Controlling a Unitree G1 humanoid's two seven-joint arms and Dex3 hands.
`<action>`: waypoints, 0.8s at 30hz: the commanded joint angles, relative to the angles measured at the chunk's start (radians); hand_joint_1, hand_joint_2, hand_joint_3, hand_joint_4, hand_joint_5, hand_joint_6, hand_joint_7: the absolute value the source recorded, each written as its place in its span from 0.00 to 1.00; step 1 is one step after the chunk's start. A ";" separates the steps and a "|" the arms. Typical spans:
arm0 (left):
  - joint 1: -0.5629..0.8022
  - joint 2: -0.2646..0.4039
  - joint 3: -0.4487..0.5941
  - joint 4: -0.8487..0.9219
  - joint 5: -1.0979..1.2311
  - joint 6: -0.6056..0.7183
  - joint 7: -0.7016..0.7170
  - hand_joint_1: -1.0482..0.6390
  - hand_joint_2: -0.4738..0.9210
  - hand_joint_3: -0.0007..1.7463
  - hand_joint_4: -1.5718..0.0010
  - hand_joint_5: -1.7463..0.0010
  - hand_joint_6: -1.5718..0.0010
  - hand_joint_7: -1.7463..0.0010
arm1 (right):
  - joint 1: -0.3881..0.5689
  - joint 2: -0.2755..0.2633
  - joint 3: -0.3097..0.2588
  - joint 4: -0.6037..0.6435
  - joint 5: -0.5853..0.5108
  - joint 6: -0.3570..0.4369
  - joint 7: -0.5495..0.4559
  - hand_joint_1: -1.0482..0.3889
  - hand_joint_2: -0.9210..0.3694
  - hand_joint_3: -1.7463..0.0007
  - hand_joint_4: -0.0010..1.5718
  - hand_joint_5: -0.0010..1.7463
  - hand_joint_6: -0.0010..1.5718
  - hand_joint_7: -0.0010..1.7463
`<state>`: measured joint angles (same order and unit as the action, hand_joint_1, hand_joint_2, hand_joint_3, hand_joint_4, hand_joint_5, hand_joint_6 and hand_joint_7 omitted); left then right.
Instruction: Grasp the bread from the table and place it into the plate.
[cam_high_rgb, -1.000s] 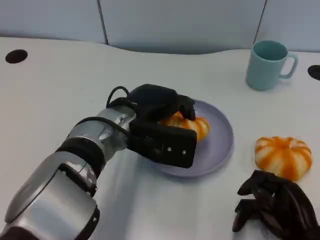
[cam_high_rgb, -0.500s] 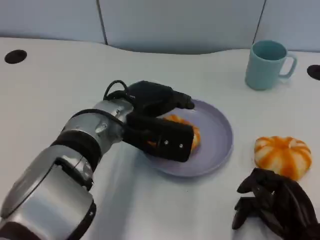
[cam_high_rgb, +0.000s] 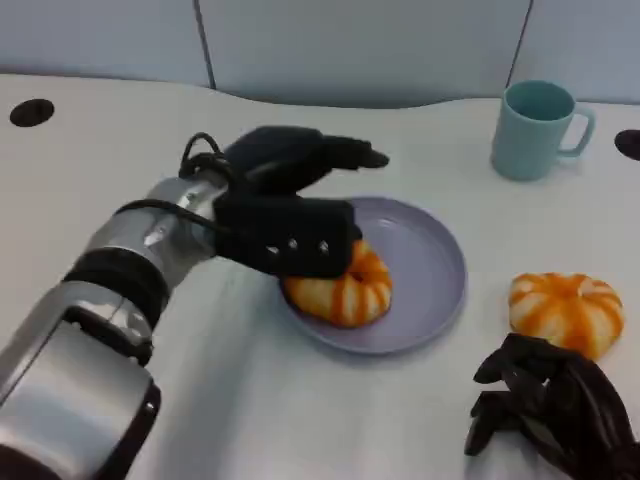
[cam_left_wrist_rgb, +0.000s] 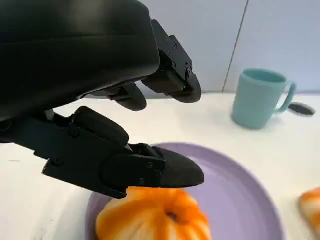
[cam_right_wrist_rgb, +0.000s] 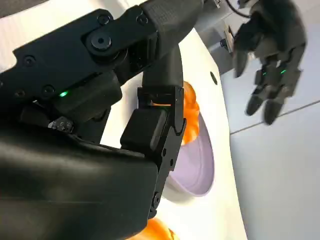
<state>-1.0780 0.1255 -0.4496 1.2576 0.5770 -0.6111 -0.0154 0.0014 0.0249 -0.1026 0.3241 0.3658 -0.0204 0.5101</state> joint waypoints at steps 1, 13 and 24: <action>0.046 0.059 0.075 -0.037 -0.096 -0.068 -0.083 0.19 1.00 0.21 0.89 0.66 0.73 0.97 | -0.014 -0.015 -0.016 0.022 0.003 -0.021 0.003 0.08 0.10 1.00 0.89 0.51 0.79 0.45; 0.213 0.082 0.263 -0.131 -0.348 -0.152 -0.252 0.25 1.00 0.17 0.89 0.52 0.69 0.97 | -0.042 -0.032 -0.028 0.062 -0.001 -0.028 0.018 0.08 0.10 1.00 0.90 0.50 0.78 0.46; 0.397 0.032 0.391 -0.267 -0.561 -0.122 -0.366 0.28 1.00 0.18 0.80 0.51 0.66 0.96 | -0.048 -0.028 -0.027 0.069 0.000 -0.027 0.015 0.07 0.10 1.00 0.89 0.51 0.78 0.46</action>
<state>-0.7276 0.1617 -0.0872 1.0353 0.0708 -0.7527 -0.3396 -0.0402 0.0092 -0.1234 0.3934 0.3629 -0.0532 0.5286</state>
